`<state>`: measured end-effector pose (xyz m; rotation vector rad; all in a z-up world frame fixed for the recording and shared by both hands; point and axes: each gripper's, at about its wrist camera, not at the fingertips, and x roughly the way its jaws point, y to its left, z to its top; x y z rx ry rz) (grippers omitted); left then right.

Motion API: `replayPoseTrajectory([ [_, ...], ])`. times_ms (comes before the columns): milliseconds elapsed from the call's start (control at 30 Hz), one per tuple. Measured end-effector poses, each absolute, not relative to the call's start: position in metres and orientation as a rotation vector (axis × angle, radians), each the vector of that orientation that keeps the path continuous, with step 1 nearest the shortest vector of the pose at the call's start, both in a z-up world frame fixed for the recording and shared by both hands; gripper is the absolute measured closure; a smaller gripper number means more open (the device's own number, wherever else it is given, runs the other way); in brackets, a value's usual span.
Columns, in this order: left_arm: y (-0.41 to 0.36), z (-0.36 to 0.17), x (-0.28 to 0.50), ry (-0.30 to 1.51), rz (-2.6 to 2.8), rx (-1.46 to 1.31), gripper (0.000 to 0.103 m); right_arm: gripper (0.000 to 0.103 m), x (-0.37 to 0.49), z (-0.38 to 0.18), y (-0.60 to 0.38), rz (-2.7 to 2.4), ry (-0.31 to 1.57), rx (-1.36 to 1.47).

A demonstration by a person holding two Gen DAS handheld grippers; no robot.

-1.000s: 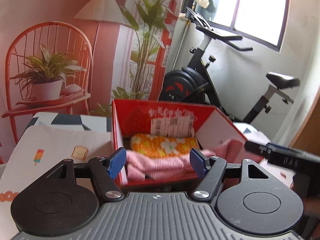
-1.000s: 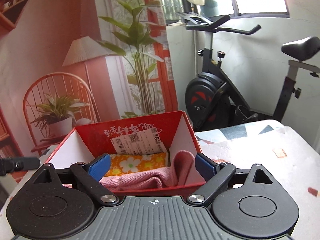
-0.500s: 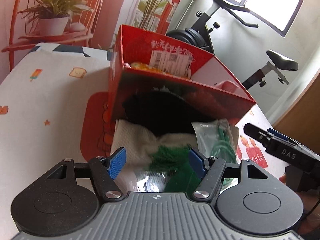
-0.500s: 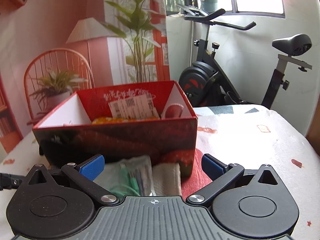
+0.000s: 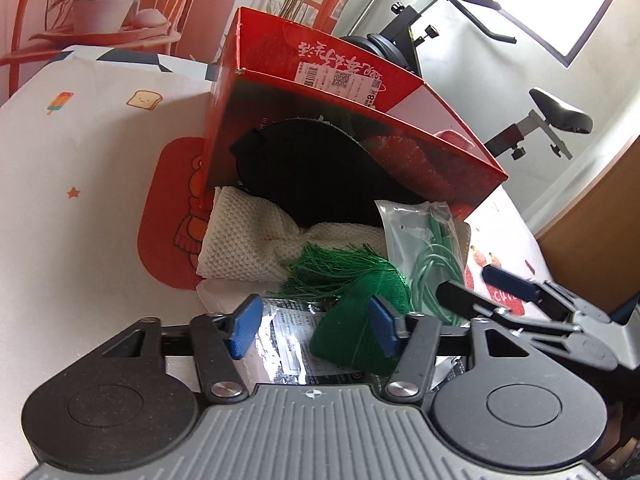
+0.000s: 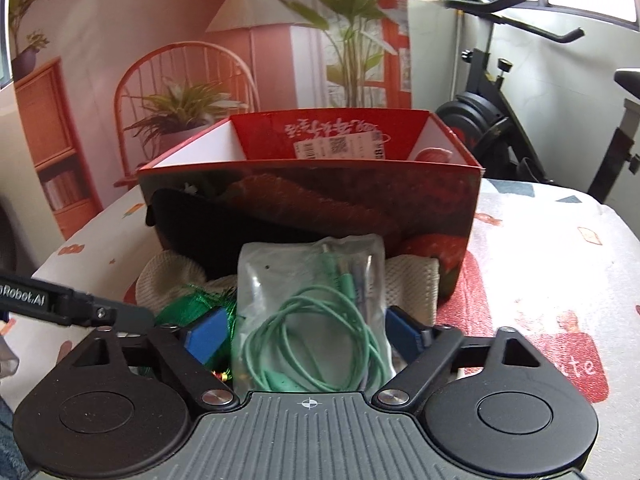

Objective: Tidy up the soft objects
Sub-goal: 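Move the left gripper down to the green tasseled pouch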

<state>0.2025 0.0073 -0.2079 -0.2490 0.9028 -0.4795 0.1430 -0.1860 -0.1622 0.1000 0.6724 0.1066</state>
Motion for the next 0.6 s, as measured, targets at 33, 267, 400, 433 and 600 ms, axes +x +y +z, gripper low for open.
replayPoseTrajectory([
  [33,0.007,-0.209,0.202,0.903,-0.484,-0.256,0.048,0.030,0.142,-0.163,-0.185,0.115,0.677,0.101],
  [267,-0.001,-0.212,0.199,0.911,-0.552,-0.278,0.051,0.039,0.140,-0.162,-0.181,0.191,0.702,0.121],
  [400,-0.001,-0.217,0.199,0.921,-0.582,-0.316,0.057,0.039,0.138,-0.161,-0.181,0.213,0.712,0.133],
  [433,-0.001,-0.217,0.199,0.923,-0.586,-0.322,0.058,0.039,0.137,-0.161,-0.181,0.217,0.715,0.135],
  [600,0.000,-0.221,0.202,0.929,-0.606,-0.356,0.059,0.039,0.133,-0.163,-0.177,0.249,0.739,0.133],
])
